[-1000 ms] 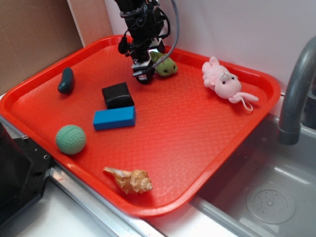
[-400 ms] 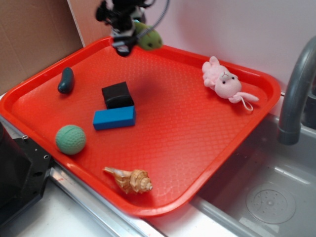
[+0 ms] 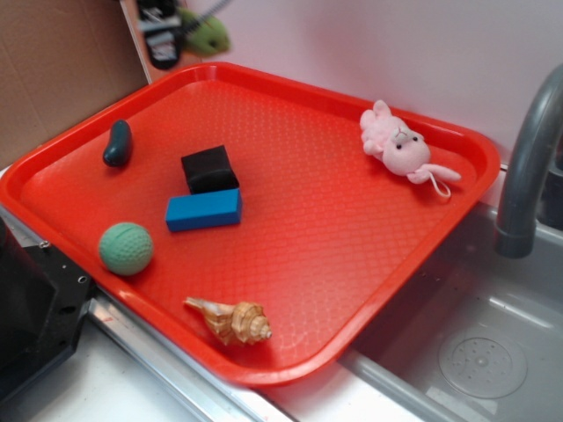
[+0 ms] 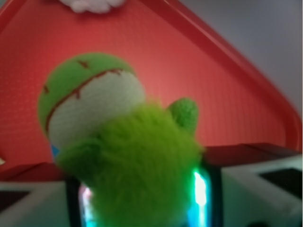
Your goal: Grab the green animal.
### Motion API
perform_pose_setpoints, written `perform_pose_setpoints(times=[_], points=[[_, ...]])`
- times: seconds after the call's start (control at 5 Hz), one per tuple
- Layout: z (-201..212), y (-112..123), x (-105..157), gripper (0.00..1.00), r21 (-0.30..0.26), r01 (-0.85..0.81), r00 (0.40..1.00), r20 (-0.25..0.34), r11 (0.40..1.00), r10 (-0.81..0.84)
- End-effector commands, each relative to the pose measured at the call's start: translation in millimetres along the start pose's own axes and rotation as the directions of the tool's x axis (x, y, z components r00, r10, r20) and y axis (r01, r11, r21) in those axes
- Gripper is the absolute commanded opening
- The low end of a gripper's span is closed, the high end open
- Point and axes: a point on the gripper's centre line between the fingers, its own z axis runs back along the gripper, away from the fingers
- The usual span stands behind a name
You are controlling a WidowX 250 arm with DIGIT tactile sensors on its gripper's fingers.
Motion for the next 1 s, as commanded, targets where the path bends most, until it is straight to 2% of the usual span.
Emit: perform_pose_setpoints(times=[0.0,0.2,0.4,0.6,0.8], points=[[33.0,1.9,-66.6,0.0,0.075,-0.481,0.877,0.051,0.874,0.478],[38.5,-17.3,-57.8,0.0,0.101,-0.681,0.732,0.065,0.725,0.678],[41.2,-31.2,-41.6,0.0,0.143,-0.688,0.721,0.02,0.712,0.693],[43.1,-36.5,-36.5,0.0,0.128,-0.636,0.765,-0.018,0.761,0.643],[41.9,-34.2,-36.4,0.0,0.112,-0.637,0.767,-0.013,0.763,0.642]])
